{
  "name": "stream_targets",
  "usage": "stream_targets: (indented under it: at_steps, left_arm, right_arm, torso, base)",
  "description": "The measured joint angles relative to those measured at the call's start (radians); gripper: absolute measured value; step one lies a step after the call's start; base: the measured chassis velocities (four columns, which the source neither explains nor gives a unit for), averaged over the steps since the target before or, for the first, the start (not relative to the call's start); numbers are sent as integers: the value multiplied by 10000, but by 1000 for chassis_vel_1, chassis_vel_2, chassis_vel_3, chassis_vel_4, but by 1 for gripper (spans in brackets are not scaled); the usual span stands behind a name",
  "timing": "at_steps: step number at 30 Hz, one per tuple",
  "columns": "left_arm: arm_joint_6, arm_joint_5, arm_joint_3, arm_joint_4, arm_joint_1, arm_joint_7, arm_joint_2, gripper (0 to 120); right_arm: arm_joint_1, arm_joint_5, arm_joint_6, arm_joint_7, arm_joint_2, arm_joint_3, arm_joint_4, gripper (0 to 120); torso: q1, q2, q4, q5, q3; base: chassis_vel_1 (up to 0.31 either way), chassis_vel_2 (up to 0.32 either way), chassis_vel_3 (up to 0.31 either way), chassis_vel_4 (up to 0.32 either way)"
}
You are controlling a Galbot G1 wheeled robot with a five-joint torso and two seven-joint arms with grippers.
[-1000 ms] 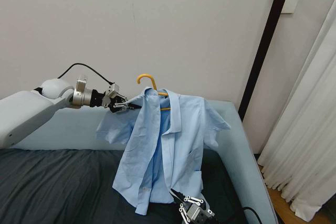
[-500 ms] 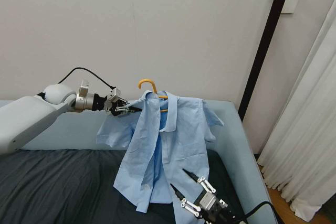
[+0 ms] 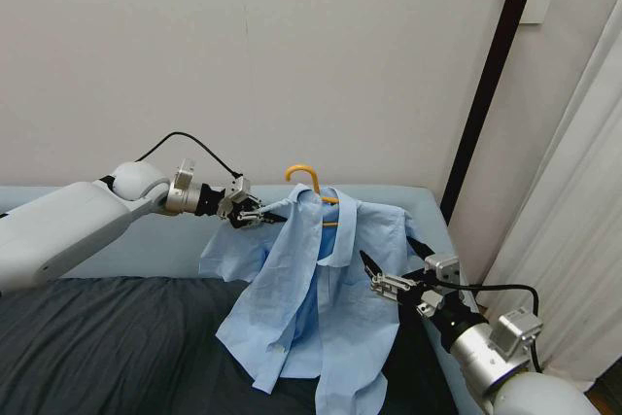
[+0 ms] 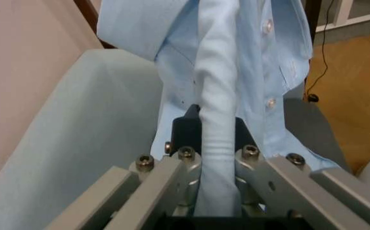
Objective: Pick up the clothes from the sofa and hang them on the clothes hanger.
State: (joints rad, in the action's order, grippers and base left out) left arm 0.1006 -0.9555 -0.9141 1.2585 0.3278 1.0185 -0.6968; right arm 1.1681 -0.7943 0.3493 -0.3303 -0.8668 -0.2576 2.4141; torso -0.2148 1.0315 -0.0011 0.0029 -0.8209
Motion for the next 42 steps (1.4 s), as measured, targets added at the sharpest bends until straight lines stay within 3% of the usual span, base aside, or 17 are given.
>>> stream_targets:
  at_steps: [10, 20, 24, 42]
  left_arm:
    - [-218, -84, -95, 735, -193, -374, 21, 1]
    - [-232, -71, -97, 925, -272, -369, 210, 1]
    - [-231, -42, -82, 959, -404, -368, 198, 1]
    - [-239, -29, -43, 1053, -464, -368, 235, 1]
  right_arm:
    - [-1378, -880, 449, -268, 13, 1020, -768, 100]
    - [-1422, -806, 662, -689, 1, 1139, -1095, 96]
    - [-1452, -902, 661, -748, -88, 1263, -1072, 77]
    - [-1319, -632, 528, -742, 3, 1309, -958, 16]
  torso:
    - [0, 0, 0, -1, 0]
    - [0, 0, -3, -1, 1]
    - [0, 0, -2, -1, 1]
    - [0, 0, -2, -1, 1]
  base:
    - [0, 0, 0, 0]
    - [0, 0, 0, 0]
    - [0, 0, 0, 0]
    - [0, 0, 0, 0]
